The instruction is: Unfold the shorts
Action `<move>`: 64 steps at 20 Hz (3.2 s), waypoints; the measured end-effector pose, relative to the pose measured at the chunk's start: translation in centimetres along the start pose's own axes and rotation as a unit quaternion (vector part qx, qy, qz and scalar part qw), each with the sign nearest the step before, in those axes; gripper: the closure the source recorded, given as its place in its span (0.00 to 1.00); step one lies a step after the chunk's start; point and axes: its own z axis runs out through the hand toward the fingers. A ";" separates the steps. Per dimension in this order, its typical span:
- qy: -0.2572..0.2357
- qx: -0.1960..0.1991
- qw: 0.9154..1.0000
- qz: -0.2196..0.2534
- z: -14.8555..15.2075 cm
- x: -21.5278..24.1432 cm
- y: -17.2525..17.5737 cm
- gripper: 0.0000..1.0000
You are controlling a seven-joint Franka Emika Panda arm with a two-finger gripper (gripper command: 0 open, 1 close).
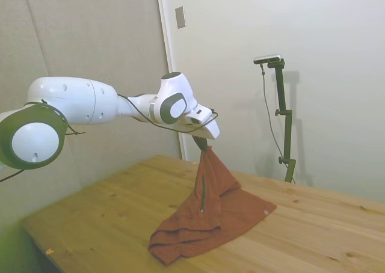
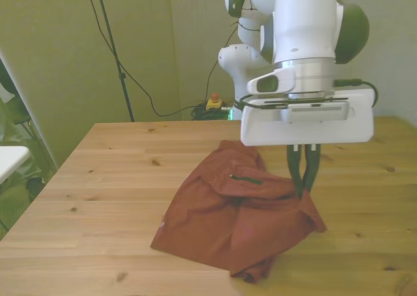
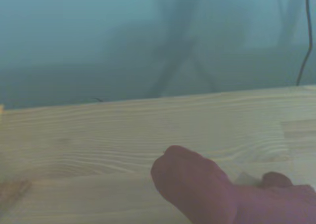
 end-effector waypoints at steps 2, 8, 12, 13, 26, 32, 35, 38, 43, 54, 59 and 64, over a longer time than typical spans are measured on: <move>0.005 0.008 1.000 0.003 -0.6 -0.9 -1.6 1.00; 0.015 0.004 1.000 0.007 0.7 -2.4 -5.0 1.00; 0.014 -0.006 1.000 -0.004 3.6 -3.6 -6.3 1.00; 0.013 -0.008 1.000 -0.007 4.2 -4.1 -6.6 1.00; 0.013 -0.044 0.997 -0.065 10.2 -10.1 -7.2 0.00; 0.011 -0.046 0.997 -0.066 10.6 -10.3 -7.0 0.00; 0.013 -0.044 0.997 -0.064 10.2 -10.0 -7.0 0.00; 0.021 -0.042 0.997 -0.055 8.1 -8.2 -6.7 0.00; 0.033 -0.047 0.998 -0.037 4.8 -4.5 -4.2 0.00; 0.004 -0.053 0.996 -0.073 5.5 -5.1 1.7 0.00; -0.045 -0.030 0.995 -0.079 3.8 -2.4 7.9 0.00; -0.101 -0.017 0.989 -0.103 3.0 -2.0 11.3 0.00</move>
